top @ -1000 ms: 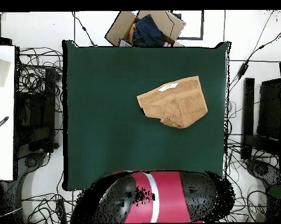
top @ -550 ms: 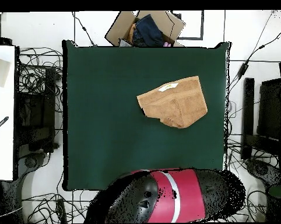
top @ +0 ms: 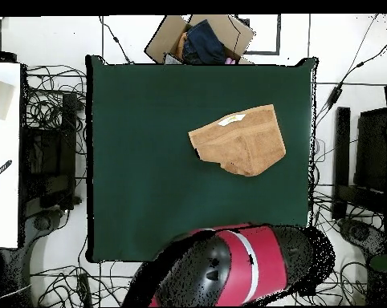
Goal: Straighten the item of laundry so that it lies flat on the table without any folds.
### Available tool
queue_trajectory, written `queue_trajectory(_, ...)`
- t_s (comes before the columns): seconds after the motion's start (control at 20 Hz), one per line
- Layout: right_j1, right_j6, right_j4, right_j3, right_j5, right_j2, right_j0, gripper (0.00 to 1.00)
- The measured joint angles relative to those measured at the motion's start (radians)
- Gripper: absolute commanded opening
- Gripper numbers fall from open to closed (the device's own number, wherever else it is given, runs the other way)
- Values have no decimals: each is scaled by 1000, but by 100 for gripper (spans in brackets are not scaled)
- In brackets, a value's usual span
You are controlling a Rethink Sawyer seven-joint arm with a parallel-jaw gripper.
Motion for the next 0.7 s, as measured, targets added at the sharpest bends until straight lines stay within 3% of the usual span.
queue_trajectory(0.7,58,0,-13,-33,-83,55,20,100)
